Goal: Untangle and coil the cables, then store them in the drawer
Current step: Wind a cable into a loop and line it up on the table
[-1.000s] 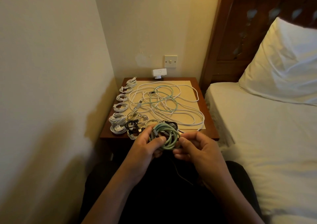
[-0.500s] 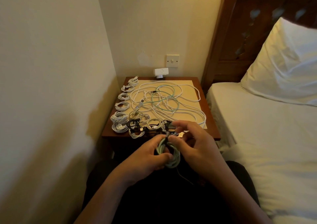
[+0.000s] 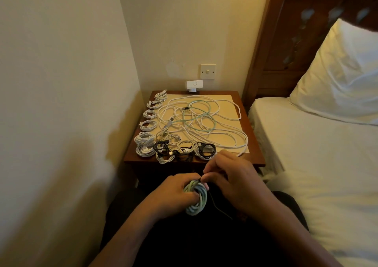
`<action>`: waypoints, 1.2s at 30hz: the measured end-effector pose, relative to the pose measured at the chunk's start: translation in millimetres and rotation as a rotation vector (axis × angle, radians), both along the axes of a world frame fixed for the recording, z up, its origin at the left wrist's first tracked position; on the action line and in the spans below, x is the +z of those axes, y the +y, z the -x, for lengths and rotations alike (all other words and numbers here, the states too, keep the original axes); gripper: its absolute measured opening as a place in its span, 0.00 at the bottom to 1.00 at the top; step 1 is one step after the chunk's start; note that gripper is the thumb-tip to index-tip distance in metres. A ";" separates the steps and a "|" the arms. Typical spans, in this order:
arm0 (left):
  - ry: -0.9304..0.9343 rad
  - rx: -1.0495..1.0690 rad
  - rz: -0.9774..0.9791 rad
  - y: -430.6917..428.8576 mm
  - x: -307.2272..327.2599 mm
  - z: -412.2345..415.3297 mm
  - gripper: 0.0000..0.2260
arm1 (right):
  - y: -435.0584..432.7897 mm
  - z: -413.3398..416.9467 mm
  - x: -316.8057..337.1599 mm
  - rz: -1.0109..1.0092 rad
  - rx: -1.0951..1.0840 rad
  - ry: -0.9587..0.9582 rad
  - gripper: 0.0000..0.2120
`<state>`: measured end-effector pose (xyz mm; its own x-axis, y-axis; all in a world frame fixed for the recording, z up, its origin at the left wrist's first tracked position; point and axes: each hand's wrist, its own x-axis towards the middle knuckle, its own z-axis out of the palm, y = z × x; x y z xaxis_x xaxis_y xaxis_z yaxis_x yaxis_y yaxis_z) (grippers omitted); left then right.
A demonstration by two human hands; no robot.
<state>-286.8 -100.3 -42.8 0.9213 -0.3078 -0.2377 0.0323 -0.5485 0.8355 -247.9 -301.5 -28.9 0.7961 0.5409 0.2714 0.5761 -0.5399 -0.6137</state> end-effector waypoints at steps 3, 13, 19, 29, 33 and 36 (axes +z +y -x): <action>0.050 0.009 0.203 1.9 9.6 0.7 0.14 | -12.7 -6.0 9.0 -0.070 -0.053 -0.100 0.02; 0.143 -0.118 0.245 4.0 26.3 -7.4 0.14 | -11.0 -8.4 7.9 -0.296 -0.095 -0.043 0.05; 0.058 0.092 0.363 -1.6 13.4 -11.9 0.07 | -3.3 2.4 -17.9 -0.250 -0.135 0.101 0.16; -0.161 0.371 0.366 -19.4 -8.0 -7.4 0.12 | 5.3 22.0 -21.7 -0.238 -0.210 0.387 0.40; -0.234 0.365 0.245 -16.2 -15.3 -6.0 0.20 | 1.2 15.7 -25.0 -0.275 -0.297 0.565 0.24; -0.201 0.262 0.121 -15.2 -17.9 -2.5 0.25 | -2.3 9.9 -27.2 -0.328 -0.292 0.602 0.16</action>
<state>-284.3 -115.5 -60.7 0.9973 -0.0699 -0.0203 -0.0126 -0.4402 0.8978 -257.8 -303.8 -56.0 0.9571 0.2506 -0.1458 -0.0495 -0.3543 -0.9338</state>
